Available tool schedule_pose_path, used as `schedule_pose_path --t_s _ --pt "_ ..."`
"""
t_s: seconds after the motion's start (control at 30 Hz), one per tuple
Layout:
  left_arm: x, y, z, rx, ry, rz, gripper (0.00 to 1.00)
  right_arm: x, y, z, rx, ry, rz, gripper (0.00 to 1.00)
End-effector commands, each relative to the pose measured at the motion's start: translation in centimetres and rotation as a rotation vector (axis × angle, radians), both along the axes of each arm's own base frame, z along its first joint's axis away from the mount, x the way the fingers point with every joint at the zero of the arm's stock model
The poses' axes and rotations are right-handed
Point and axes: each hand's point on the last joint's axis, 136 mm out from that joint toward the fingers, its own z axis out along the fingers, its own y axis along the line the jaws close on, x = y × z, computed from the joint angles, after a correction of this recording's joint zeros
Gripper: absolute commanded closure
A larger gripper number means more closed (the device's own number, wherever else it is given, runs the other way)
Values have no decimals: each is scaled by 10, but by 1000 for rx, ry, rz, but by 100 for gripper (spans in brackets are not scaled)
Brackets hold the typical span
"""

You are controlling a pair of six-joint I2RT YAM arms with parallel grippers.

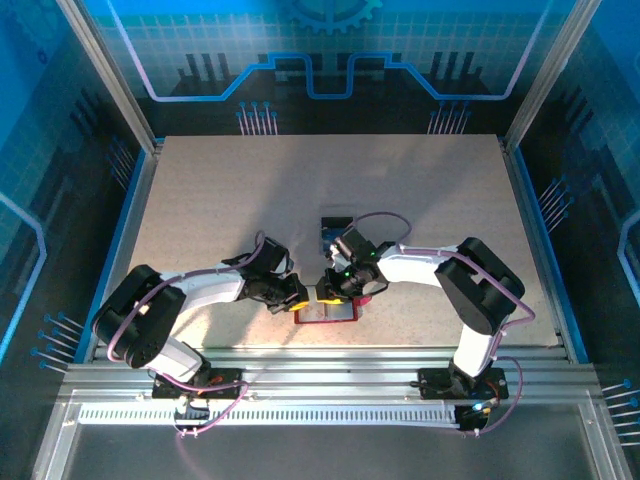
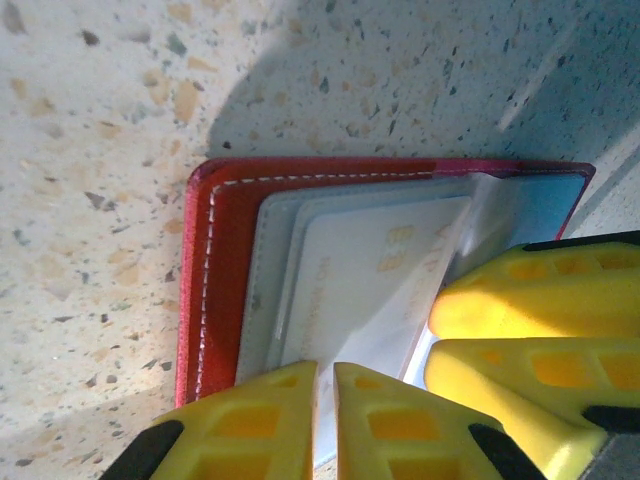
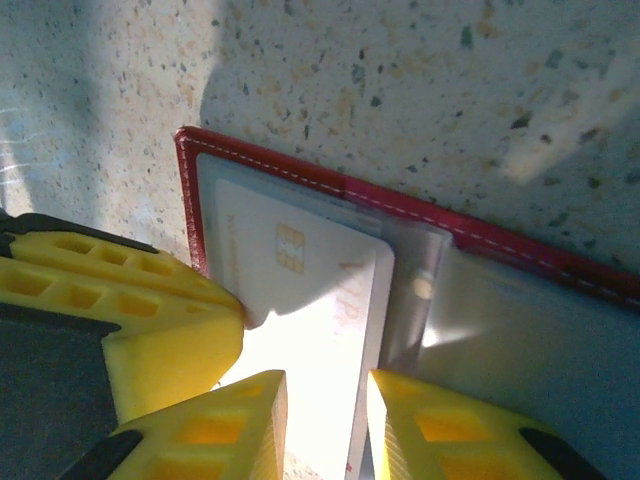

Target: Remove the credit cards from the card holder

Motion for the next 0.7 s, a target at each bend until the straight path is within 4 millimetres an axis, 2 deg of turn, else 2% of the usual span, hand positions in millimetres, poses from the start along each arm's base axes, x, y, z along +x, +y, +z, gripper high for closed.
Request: schedule_pose_path --t_s 0.0,0.2,0.37,0.5,0.67 --pt "-3 6 -3 15 6 10 87 -4 -3 -1 -50 -10 29 72" --pt "-1 6 3 11 -7 12 85 -4 -2 10 -42 -29 30 72" --pt "3 7 12 21 -37 11 86 -3 9 21 28 -27 28 72" --pt "5 5 11 24 -32 3 87 -6 17 17 69 4 26 72" --pt "3 5 5 29 -17 -3 89 -9 16 9 66 21 21 73"
